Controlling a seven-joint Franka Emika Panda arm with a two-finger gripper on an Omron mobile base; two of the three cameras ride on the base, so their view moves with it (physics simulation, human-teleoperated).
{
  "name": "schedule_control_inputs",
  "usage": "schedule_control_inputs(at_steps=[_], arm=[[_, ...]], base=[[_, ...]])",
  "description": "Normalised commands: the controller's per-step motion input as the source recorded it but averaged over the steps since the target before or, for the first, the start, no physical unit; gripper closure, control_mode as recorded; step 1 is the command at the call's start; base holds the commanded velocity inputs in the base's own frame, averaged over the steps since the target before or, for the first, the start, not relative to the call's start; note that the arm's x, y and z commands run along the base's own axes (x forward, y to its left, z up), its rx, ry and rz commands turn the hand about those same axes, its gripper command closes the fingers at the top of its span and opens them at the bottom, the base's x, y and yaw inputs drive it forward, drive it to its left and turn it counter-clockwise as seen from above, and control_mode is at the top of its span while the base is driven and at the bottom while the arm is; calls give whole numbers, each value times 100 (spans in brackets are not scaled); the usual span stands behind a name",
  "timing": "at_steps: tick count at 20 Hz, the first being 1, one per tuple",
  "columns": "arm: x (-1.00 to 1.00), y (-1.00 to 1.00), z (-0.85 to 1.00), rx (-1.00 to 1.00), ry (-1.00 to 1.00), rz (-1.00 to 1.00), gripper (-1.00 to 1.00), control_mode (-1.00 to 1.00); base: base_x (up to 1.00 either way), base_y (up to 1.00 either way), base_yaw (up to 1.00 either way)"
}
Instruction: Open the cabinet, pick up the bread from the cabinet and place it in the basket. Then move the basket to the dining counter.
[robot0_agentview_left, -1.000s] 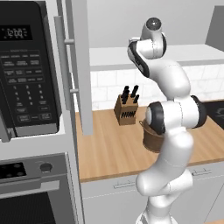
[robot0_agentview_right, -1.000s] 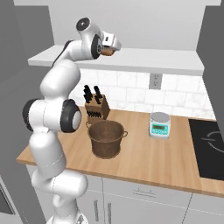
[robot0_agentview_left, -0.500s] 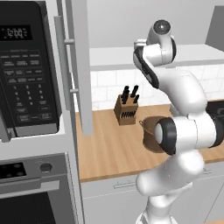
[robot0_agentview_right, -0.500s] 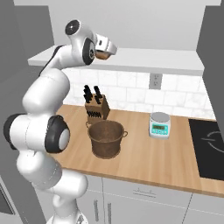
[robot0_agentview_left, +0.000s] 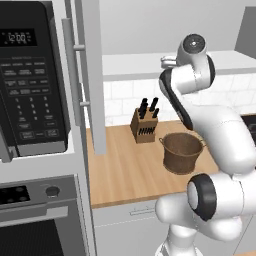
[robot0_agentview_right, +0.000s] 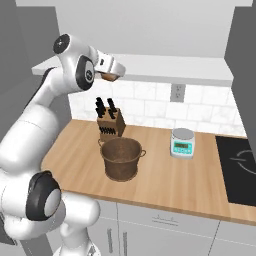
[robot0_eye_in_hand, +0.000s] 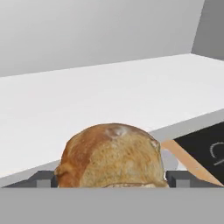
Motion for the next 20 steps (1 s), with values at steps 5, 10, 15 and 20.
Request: schedule_control_inputs(at_steps=[5, 10, 15, 20], arm=[[-99, 6, -3, 1, 22, 0, 100, -100], [-55, 2, -44, 5, 20, 2, 100, -100], [-36, -3, -85, 14, 0, 3, 100, -100], [-2, -18, -99, 11, 10, 8, 100, -100]], base=[[0, 0, 0], [0, 0, 0], [0, 0, 0], [0, 0, 0]])
